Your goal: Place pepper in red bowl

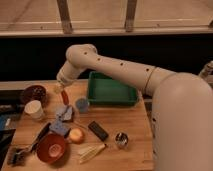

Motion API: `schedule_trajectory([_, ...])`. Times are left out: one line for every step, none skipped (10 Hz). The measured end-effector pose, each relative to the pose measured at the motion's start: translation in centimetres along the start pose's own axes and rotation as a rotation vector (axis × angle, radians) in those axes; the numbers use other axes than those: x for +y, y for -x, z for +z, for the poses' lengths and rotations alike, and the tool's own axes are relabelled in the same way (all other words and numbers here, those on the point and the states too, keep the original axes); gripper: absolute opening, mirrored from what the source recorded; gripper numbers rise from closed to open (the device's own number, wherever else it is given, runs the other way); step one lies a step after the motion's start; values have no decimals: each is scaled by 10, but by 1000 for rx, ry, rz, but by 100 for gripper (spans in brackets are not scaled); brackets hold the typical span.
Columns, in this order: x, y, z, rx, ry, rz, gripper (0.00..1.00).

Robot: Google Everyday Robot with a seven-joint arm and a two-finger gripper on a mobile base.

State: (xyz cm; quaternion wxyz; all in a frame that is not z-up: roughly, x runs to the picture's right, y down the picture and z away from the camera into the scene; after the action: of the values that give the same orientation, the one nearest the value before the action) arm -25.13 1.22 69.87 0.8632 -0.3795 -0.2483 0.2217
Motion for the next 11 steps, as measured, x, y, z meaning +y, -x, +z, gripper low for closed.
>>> schedule_trajectory([12,4,4,11,22,-11,0])
schedule_trajectory([29,5,10,29,65,-25,0])
schedule_trajectory([41,5,15,47,101,-38,0])
schedule_trajectory([43,6,16,49,107,-42,0])
schedule_trajectory([43,5,16,49,106,-40,0])
schedule_trajectory([42,4,15,48,105,-38,0])
schedule_trajectory([42,4,15,49,106,-39,0])
schedule_trajectory([43,5,17,50,108,-40,0])
schedule_trajectory([43,5,16,50,107,-40,0])
schedule_trajectory([41,4,16,54,108,-38,0])
schedule_trajectory([42,3,17,65,116,-44,0])
